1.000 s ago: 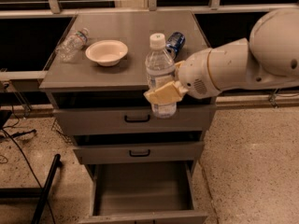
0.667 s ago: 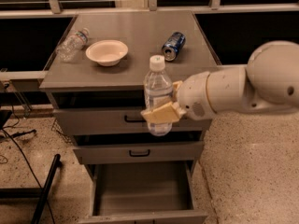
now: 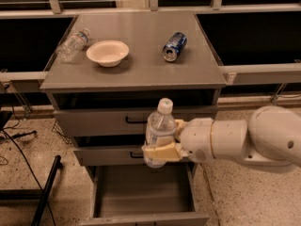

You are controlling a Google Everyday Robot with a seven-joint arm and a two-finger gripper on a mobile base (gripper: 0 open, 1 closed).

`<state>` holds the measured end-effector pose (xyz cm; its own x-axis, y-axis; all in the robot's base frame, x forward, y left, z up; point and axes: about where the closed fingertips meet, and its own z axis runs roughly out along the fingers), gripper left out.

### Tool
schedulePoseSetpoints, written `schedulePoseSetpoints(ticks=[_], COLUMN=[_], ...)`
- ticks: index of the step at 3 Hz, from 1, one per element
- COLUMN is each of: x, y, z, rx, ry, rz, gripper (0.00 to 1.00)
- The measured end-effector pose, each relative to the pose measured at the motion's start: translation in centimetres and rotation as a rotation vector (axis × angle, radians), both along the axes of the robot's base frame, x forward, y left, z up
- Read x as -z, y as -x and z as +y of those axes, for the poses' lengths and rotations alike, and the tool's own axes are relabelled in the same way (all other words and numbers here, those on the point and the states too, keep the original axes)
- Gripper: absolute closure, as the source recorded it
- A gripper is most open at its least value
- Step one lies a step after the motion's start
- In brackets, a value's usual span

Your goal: Place blue plastic bottle into bottom drawer

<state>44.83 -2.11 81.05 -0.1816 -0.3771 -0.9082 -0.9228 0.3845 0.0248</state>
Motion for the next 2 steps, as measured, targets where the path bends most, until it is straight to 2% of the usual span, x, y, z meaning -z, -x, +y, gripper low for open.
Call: schedulePoseSetpoints(ticks=[1,2], x=[0.73,0.74], y=[0.33,0.33], z=[0.02,0.02], rx=[-0.027,-0.027], ry=[-0.005,-0.005], rz=[-0.047,-0.047], gripper=[1.0,1.0])
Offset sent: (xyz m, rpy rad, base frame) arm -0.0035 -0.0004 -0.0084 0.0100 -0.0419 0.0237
